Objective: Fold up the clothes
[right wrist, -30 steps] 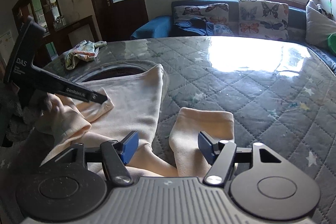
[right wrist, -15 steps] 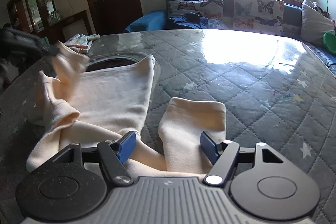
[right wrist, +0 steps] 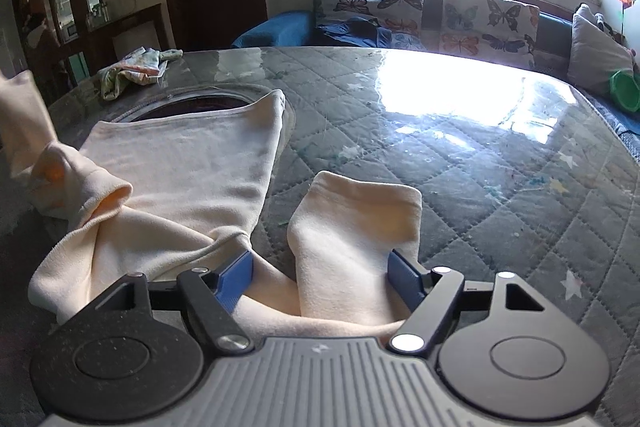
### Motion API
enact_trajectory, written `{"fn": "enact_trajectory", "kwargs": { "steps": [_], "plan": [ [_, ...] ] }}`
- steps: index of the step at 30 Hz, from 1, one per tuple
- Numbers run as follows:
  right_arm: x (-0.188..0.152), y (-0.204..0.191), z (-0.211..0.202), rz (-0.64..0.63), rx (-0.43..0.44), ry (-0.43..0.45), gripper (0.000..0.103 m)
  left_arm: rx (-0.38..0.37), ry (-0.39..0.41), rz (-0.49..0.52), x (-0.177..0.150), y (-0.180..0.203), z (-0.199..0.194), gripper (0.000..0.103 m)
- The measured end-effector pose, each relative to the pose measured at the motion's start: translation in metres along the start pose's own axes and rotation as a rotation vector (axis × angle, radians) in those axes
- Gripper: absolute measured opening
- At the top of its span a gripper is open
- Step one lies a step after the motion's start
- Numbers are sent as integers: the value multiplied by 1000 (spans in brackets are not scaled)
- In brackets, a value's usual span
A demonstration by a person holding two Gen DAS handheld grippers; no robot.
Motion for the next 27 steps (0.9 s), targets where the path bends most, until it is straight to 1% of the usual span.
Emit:
{"fn": "enact_trajectory", "kwargs": {
  "steps": [5, 9, 11, 13, 15, 17, 20, 22, 23, 25, 27],
  "plan": [
    [5, -10, -8, -49, -6, 7, 76, 81, -36, -40, -13, -36, 2, 4],
    [12, -28, -25, -119, 47, 33, 77, 141, -59, -46, -29, -54, 8, 4],
    [16, -41, -34, -158, 113, 46, 77, 161, -72, -43, -35, -61, 10, 4],
    [19, -55, -42, -197, 186, 55, 77, 165, -92, -52, -41, -67, 13, 4],
    [18, -74, -46, -239, 280, 43, 77, 171, -106, -61, -45, -70, 16, 4],
    [13, -96, -45, -292, 354, 20, 77, 173, -115, -67, -48, -73, 18, 4],
    [4, -123, -38, -380, 399, -9, 77, 181, -123, -62, -50, -75, 19, 4],
    [-2, -136, -31, -423, 399, -23, 76, 187, -128, -63, -51, -77, 21, 4],
    [-5, -142, -27, -443, 395, -30, 75, 189, -127, -64, -50, -78, 21, 4],
    [-8, -148, -21, -462, 384, -39, 65, 188, -121, -64, -49, -80, 20, 4],
    [-10, -151, -17, -474, 378, -46, 50, 189, -115, -61, -48, -82, 18, 4]
  ]
}}
Point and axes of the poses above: each gripper's, at about its wrist camera, not at the fingertips, and z roughly the way its jaws point, y to its right, x to its top, the point moved 1 cm from there along z, roughly the way its jaws point, and after that the axes turned 4 degrees about -z, right-handed, at the moved point
